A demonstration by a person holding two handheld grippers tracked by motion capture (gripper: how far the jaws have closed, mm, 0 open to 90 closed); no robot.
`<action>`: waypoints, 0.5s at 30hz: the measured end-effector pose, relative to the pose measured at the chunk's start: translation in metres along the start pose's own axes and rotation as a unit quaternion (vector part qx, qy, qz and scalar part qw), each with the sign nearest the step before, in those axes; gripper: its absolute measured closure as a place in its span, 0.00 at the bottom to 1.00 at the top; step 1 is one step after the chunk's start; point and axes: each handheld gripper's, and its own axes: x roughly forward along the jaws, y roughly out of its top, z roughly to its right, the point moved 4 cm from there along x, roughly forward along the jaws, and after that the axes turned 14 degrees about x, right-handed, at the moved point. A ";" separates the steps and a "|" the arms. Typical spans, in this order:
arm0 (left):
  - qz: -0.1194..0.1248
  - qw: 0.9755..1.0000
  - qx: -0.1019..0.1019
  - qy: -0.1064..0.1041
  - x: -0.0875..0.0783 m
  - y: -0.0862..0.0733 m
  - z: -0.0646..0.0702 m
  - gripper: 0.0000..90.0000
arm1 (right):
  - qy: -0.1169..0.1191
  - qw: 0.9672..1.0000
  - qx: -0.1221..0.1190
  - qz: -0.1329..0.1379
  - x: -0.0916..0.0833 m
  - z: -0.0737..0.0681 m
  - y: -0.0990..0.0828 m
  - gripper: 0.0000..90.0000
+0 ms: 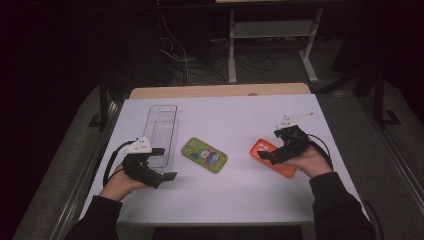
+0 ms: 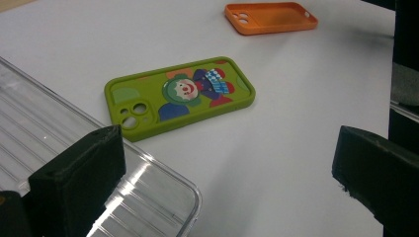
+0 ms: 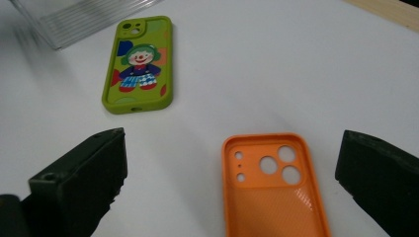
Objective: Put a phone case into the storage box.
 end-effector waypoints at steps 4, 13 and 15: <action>0.000 1.000 0.001 0.000 0.000 0.000 0.000 0.00 | 0.003 1.000 0.001 0.009 0.001 0.004 0.008 0.00; 0.000 1.000 0.000 0.002 0.001 0.000 -0.001 0.00 | 0.005 1.000 0.002 0.001 0.007 0.011 0.020 0.00; -0.003 1.000 0.002 0.002 0.001 0.000 -0.001 0.00 | 0.008 1.000 0.004 0.004 0.008 0.013 0.023 0.00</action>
